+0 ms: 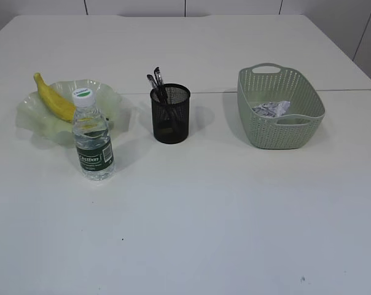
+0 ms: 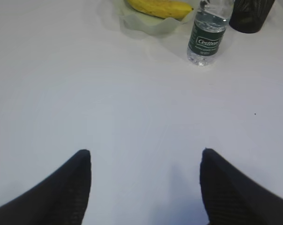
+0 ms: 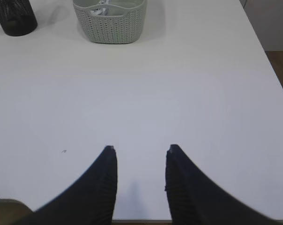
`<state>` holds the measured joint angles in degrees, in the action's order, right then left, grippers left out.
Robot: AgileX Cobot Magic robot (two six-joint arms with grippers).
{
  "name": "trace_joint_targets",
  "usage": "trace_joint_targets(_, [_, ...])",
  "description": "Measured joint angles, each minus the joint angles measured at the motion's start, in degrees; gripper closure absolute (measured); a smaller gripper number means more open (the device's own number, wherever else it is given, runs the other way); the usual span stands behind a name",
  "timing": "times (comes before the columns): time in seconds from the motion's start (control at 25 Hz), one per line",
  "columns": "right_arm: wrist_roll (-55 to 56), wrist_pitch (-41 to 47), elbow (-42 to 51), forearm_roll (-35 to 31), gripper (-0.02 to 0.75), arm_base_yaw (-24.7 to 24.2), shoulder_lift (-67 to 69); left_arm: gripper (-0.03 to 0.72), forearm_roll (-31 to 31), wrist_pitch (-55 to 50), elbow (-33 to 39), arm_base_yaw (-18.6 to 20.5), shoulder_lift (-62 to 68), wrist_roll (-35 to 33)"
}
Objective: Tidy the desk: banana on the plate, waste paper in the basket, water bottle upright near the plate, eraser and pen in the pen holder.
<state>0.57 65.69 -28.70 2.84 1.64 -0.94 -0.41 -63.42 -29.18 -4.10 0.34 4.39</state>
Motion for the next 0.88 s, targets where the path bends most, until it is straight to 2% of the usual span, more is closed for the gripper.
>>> trace_joint_targets(0.16, [0.0,0.0,0.0,0.0,0.472,-3.5,0.0,0.177,0.0,0.1,0.0,1.3,0.0,0.0])
trace_joint_targets(0.52, [-1.3,-0.1,0.0,-0.6,0.472,-3.8,0.0,0.191,0.0,0.1,0.0,1.3,0.0,0.0])
trace_joint_targets(0.76, [-11.1,-0.1,0.0,-7.0,0.472,-3.8,0.0,0.193,0.0,0.1,0.0,1.3,0.0,0.0])
trace_joint_targets(0.88, [-12.3,-0.1,0.0,-7.8,0.472,-3.8,0.0,0.194,0.0,0.1,0.0,1.3,0.0,-0.4])
